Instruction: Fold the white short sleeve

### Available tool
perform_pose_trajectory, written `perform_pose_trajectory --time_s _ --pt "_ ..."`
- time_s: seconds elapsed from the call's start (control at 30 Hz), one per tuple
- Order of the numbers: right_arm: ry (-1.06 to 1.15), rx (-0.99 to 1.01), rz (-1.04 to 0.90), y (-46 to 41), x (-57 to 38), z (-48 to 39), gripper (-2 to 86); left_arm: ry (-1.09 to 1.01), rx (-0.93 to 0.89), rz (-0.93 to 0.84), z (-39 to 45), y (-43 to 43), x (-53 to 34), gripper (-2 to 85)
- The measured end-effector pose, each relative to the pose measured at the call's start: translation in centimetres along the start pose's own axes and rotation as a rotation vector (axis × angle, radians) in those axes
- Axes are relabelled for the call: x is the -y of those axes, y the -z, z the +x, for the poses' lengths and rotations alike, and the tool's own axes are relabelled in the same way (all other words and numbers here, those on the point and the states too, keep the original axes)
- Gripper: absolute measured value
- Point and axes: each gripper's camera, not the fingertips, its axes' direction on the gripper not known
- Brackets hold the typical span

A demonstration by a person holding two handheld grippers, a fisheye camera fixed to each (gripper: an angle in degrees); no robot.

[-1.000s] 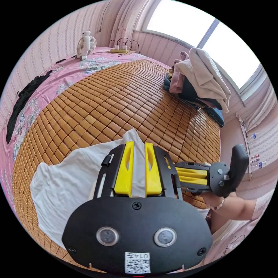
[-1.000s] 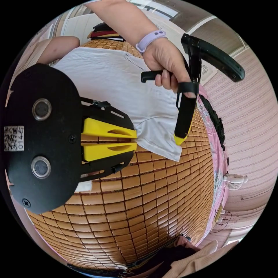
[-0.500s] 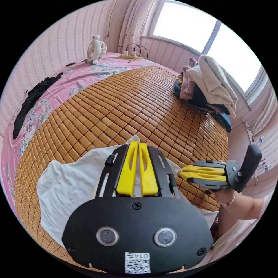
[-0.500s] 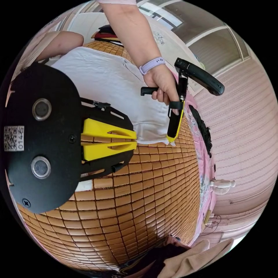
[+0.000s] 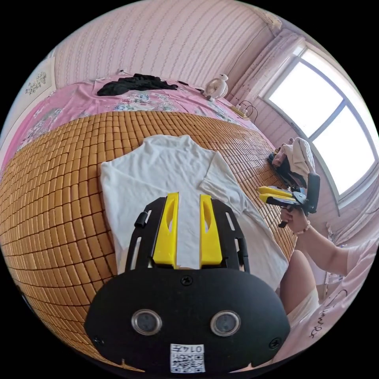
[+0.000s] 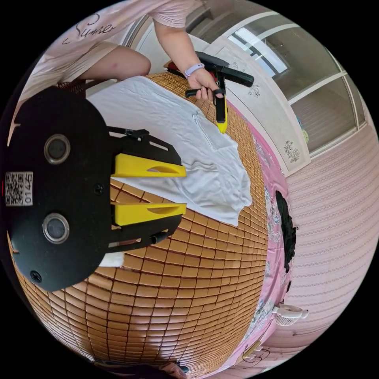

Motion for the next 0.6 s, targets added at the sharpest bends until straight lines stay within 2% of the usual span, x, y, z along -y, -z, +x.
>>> perform_pose_trajectory --time_s 0.17,0.4,0.5,0.6 --pt "-0.071 -0.06 -0.071 -4.6 6.0 2.0 10.5 0.08 0.16 0.081 -7.0 3.5 -2.6 7.8" --pt "-0.183 -0.116 -0.106 -8.5 11.1 5.7 9.2 0.198 0.135 0.037 -12.4 1.0 -2.2 11.2" --pt "-0.181 -0.02 -0.153 -8.6 12.1 8.0 4.4 0.172 0.15 -0.007 -12.9 -0.4 -2.0 11.3" --pt "-0.238 0.043 -0.11 -7.4 12.5 10.5 1.9 0.182 0.205 -0.024 -13.4 -0.4 -1.9 9.0"
